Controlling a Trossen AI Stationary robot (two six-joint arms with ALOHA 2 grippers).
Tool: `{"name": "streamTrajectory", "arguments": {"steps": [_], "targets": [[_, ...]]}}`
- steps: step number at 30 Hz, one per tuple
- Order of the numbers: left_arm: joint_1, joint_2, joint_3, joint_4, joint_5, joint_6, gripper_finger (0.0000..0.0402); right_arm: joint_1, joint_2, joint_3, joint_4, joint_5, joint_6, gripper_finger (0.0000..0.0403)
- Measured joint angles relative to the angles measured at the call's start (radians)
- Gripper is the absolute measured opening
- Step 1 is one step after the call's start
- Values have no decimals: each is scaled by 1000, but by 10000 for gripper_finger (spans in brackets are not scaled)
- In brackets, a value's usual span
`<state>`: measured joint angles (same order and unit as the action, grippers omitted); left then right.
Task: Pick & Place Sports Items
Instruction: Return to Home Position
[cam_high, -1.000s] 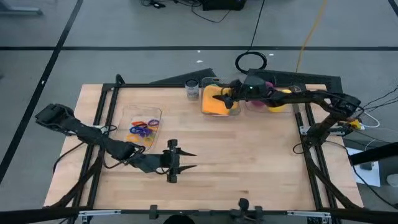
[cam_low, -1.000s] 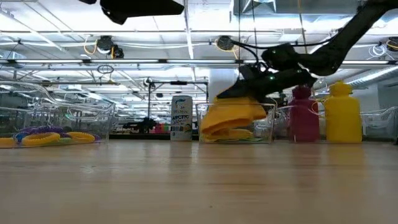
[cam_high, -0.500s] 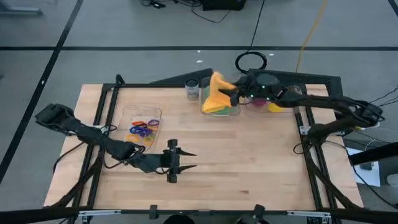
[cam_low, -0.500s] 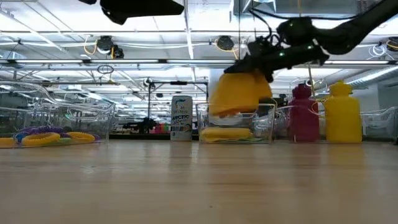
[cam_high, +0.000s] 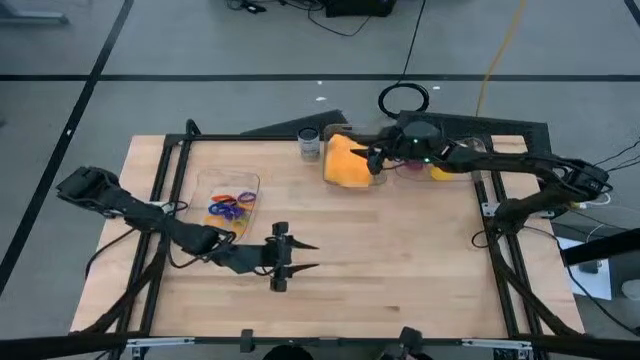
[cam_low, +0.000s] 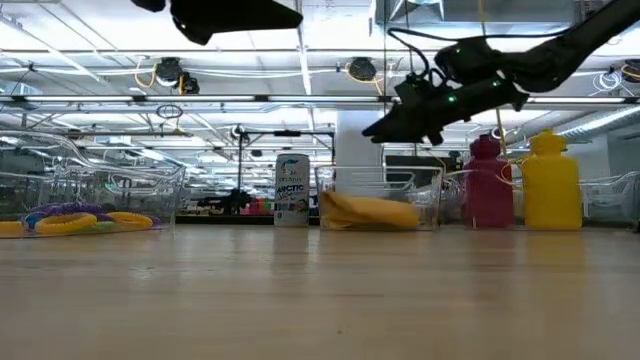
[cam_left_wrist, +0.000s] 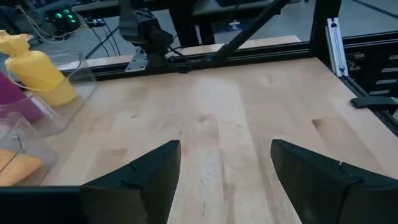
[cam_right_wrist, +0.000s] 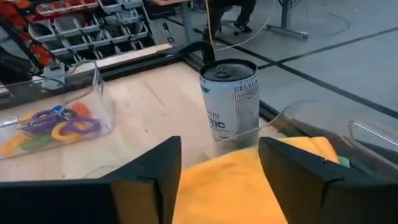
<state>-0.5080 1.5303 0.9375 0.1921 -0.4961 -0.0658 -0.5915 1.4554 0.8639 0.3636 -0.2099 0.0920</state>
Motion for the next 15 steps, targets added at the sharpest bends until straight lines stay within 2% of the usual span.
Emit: {"name": "streamTrajectory", "arguments": {"steps": [8,15], "targets": [[0,0,0,0,-1,0,212,14,2,0,3,0,-15,185],[-13,-11,1,27,-37,42,212,69,-37,0,19,1,-162,190]]}}
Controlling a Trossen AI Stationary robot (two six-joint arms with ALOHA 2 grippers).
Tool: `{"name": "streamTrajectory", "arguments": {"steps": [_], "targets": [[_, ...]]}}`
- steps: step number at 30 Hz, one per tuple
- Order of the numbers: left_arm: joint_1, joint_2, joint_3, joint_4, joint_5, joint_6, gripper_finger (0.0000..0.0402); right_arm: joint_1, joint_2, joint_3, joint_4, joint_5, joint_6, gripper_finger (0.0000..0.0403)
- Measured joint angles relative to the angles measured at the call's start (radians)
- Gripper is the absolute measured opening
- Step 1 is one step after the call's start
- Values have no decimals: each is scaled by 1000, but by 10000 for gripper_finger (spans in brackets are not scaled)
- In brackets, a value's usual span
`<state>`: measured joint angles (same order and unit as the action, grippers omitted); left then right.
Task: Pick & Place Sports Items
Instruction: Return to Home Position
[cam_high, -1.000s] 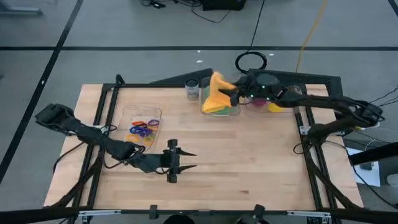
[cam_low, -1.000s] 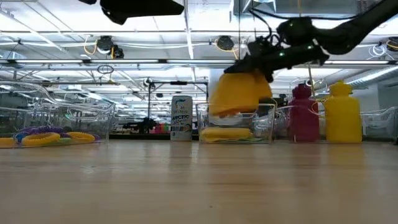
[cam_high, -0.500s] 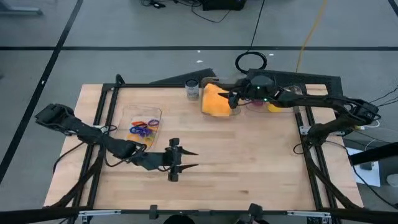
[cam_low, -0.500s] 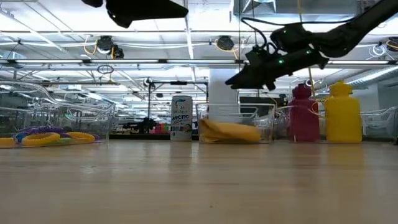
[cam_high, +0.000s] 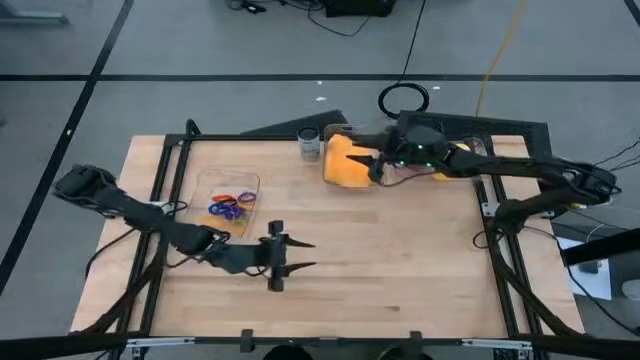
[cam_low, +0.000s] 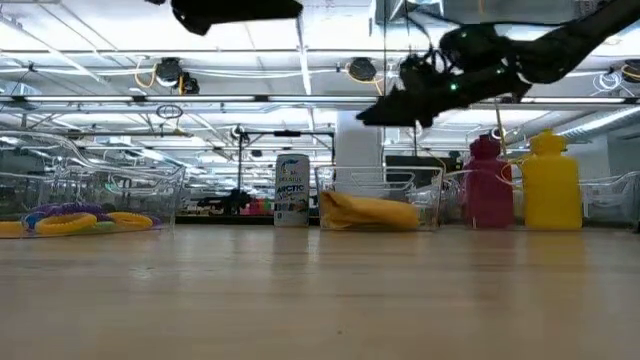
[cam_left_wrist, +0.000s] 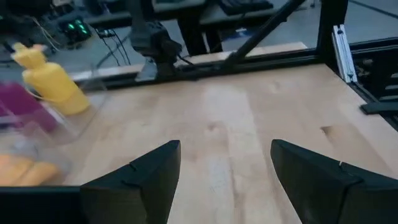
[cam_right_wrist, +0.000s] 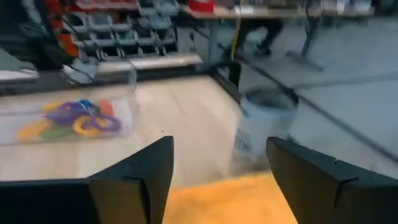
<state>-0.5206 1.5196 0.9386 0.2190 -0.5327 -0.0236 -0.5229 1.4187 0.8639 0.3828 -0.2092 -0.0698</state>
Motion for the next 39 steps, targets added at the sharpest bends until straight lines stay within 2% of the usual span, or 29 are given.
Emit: {"name": "streamTrajectory", "arguments": {"steps": [4,10,13,16,19,26,32,39], "targets": [[-28,-47,1,-15,-46,15,212,54,-71,0,-14,61,-62,185],[-73,-143,0,0,-55,88,212,187,-201,0,-122,204,-191,160],[-79,-188,0,-17,-48,133,212,260,-269,0,-166,256,-205,147],[-76,-260,-18,-19,-53,161,212,321,-340,0,-198,265,-188,136],[-66,-352,-103,54,-17,183,212,367,-416,-1,-247,264,-165,127],[11,-567,-424,362,139,228,212,438,-587,-1,-429,265,-152,104],[55,-737,-621,512,145,247,212,470,-714,-1,-600,265,-116,84],[76,-845,-716,517,143,247,212,505,-815,-1,-710,261,-76,67]]}}
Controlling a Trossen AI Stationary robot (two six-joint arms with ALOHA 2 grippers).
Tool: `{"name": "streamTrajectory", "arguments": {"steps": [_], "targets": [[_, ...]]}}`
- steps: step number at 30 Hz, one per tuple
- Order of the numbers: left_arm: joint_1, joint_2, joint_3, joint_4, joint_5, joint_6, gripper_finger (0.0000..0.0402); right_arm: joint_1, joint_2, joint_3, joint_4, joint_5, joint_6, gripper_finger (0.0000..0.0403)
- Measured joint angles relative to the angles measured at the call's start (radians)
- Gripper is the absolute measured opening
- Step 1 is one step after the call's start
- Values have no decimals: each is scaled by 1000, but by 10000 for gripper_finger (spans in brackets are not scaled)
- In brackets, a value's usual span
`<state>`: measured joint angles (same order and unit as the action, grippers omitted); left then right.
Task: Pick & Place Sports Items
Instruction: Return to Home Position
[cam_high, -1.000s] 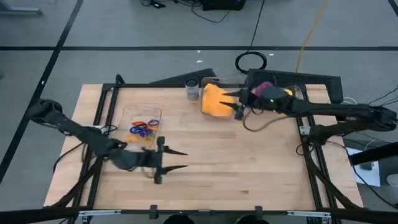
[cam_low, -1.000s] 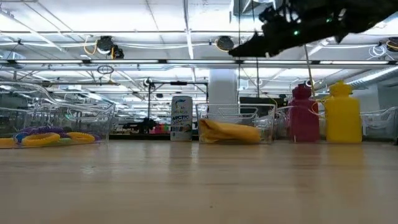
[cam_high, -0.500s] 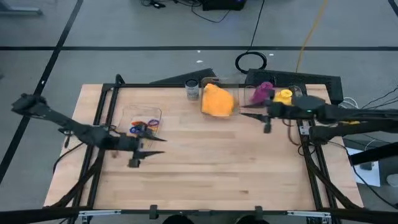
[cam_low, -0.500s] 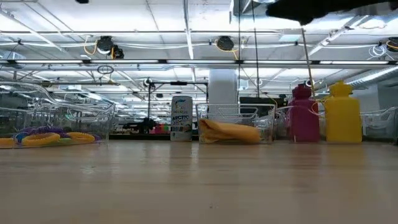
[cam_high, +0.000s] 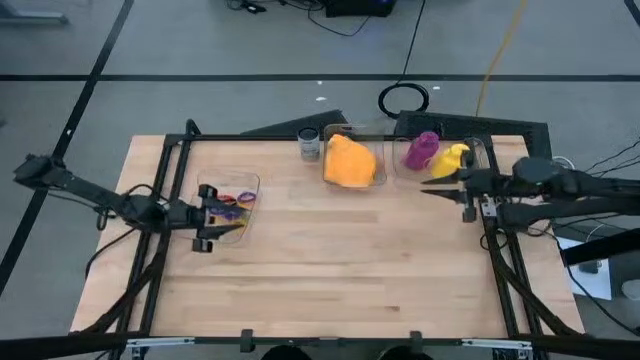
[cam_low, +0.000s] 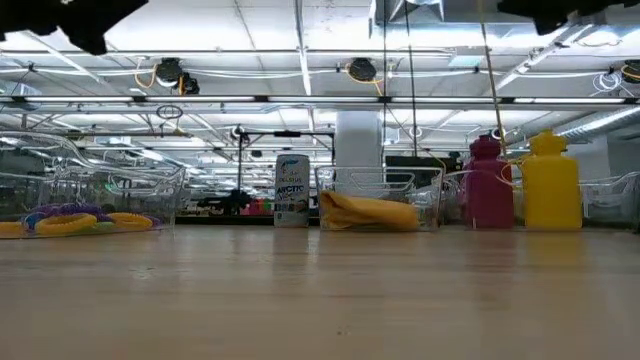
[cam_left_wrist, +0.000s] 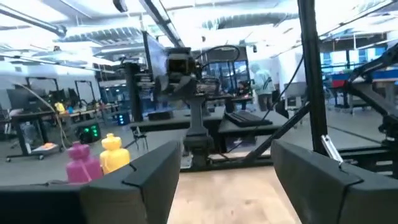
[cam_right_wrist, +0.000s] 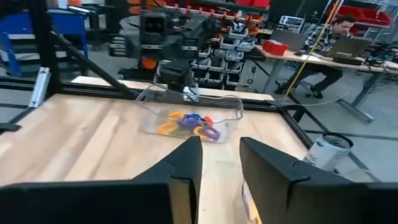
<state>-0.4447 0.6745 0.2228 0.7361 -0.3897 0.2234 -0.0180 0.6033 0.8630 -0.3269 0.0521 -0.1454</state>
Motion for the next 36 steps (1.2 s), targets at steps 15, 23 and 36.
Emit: {"name": "streamTrajectory", "arguments": {"steps": [15,23,36], "targets": [[90,-15,-27,-70,66,-52,212,66,-234,-276,173,0,3,40],[159,-14,-27,-121,129,-73,212,66,-357,-399,197,0,47,29],[270,-16,-27,-188,301,-69,212,66,-416,-638,520,-5,50,10]]}}
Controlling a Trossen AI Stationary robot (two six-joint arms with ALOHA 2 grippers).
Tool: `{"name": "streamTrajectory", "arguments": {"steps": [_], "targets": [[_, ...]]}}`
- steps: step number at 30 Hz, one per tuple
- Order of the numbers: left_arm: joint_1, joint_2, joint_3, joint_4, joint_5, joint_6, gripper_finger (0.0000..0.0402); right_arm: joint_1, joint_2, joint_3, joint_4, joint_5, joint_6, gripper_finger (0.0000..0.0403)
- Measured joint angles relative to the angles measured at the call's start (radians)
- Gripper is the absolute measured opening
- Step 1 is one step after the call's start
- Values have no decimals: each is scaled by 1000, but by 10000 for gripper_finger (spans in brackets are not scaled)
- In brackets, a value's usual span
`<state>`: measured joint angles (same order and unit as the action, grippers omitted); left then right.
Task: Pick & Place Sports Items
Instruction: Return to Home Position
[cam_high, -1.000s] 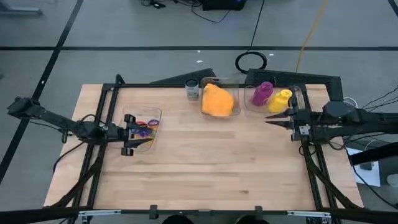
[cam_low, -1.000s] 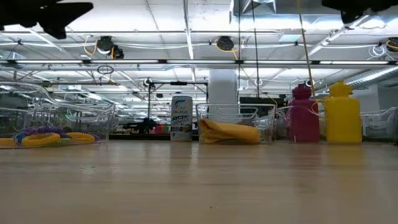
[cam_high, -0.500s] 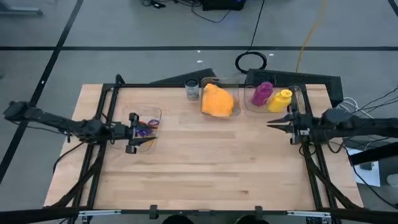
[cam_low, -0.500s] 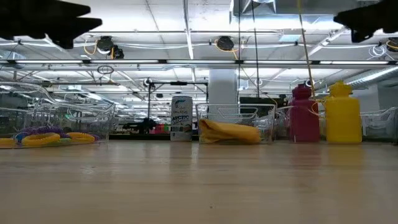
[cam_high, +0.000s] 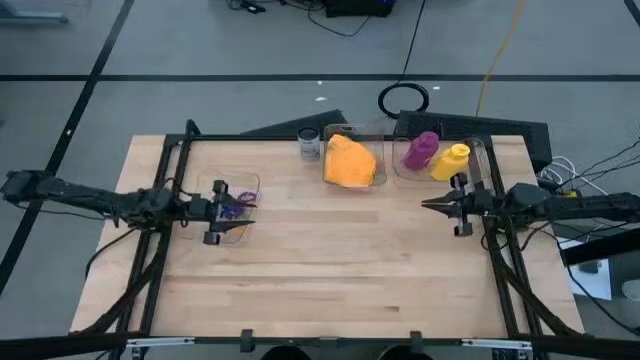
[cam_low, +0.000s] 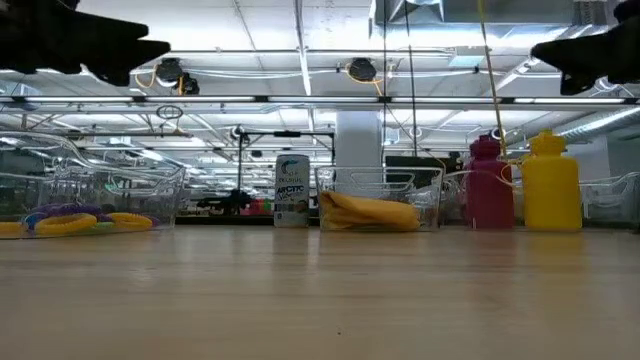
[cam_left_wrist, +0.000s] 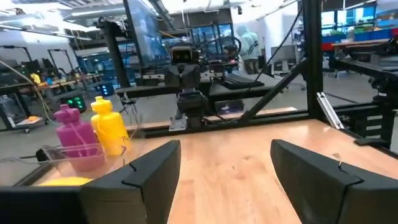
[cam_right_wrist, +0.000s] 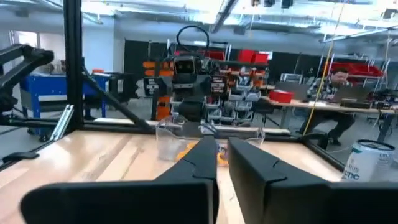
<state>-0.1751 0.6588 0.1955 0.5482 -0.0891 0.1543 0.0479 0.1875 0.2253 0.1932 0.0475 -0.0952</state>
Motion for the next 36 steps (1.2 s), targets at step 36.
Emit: {"name": "streamTrajectory", "arguments": {"steps": [36], "targets": [[130,-230,-177,65,118,-45,212,0,0,-33,-65,-101,5,4]]}}
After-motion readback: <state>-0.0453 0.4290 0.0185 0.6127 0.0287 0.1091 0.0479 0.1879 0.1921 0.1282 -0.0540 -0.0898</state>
